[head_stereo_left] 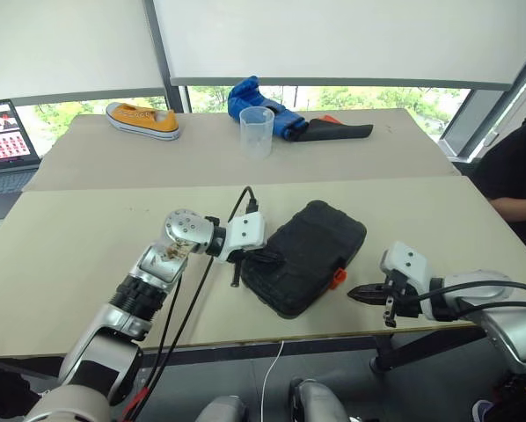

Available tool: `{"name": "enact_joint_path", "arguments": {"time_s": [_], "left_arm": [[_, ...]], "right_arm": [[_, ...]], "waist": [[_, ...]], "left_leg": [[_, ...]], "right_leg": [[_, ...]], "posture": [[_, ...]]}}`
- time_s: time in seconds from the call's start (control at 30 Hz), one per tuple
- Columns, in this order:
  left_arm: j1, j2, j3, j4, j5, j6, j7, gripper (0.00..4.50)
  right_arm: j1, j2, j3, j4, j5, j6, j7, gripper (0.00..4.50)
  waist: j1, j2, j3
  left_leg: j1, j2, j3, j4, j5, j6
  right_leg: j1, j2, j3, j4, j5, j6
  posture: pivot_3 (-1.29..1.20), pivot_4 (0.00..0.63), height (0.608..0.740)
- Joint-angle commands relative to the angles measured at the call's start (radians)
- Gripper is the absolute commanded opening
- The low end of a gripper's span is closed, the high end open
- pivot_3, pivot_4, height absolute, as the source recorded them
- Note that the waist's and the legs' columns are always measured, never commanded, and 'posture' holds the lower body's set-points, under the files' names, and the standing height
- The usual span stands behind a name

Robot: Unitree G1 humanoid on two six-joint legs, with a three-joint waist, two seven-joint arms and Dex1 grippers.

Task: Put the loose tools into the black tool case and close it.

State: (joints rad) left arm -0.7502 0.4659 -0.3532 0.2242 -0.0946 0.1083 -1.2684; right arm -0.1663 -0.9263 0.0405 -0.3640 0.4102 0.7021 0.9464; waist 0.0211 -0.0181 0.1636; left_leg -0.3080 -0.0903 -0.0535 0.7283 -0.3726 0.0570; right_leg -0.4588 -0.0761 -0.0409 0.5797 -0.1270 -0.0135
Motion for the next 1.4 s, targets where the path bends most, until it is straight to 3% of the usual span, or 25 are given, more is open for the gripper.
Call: {"name": "enact_joint_path", "arguments": {"time_s": [0.03,0.27,0.7,0.97,1.3,1.4], "left_arm": [[0.002,-0.002,-0.026,0.029,0.028,0.012,-0.008,0.03],[-0.007,-0.032,-0.040,0.031,0.034,-0.010,-0.007,0.03],[-0.031,-0.059,-0.103,0.139,0.132,-0.194,-0.001,0.03],[-0.041,-0.067,-0.118,0.219,0.183,-0.300,0.008,0.03],[-0.067,-0.074,-0.091,0.239,0.157,-0.265,-0.002,0.03],[-0.069,-0.071,-0.086,0.243,0.156,-0.259,-0.006,0.00]], "right_arm": [[0.002,0.019,0.000,-0.004,-0.021,-0.015,-0.026,0.00],[-0.003,0.123,0.038,0.083,-0.117,-0.093,-0.129,0.00],[-0.100,0.241,-0.090,-0.093,-0.007,-0.035,-0.195,0.00],[-0.080,0.216,-0.087,-0.114,-0.007,-0.021,-0.177,0.00],[0.035,0.125,-0.124,-0.098,0.000,-0.030,-0.130,0.00],[0.045,0.127,-0.129,-0.092,0.027,-0.008,-0.127,0.77]], "waist": [[0.000,0.000,0.000],[0.003,0.000,0.000],[-0.020,0.000,0.000],[-0.014,0.000,-0.001],[-0.008,0.000,-0.002],[-0.009,0.000,-0.002]], "left_leg": [[0.000,0.000,0.000,0.000,0.000,0.000],[0.000,0.000,0.000,0.000,0.000,0.000],[-0.001,0.000,0.000,-0.001,0.000,0.000],[0.001,0.001,-0.001,-0.003,0.000,0.000],[0.001,0.000,0.000,-0.003,-0.001,0.001],[0.001,0.000,0.000,-0.003,-0.001,0.001]], "right_leg": [[0.000,0.000,0.000,0.000,0.000,-0.001],[0.000,0.000,0.000,0.000,0.002,-0.003],[-0.002,0.001,0.000,0.000,0.002,-0.003],[0.000,0.002,0.000,0.000,0.002,-0.003],[0.000,0.001,0.000,-0.001,0.002,-0.003],[0.000,0.000,0.000,-0.001,0.000,0.000]], "posture": [[0.00,0.150,0.724],[0.00,0.150,0.724],[0.00,0.150,0.724],[0.00,0.150,0.724],[0.00,0.150,0.724],[0.00,0.150,0.724]]}}
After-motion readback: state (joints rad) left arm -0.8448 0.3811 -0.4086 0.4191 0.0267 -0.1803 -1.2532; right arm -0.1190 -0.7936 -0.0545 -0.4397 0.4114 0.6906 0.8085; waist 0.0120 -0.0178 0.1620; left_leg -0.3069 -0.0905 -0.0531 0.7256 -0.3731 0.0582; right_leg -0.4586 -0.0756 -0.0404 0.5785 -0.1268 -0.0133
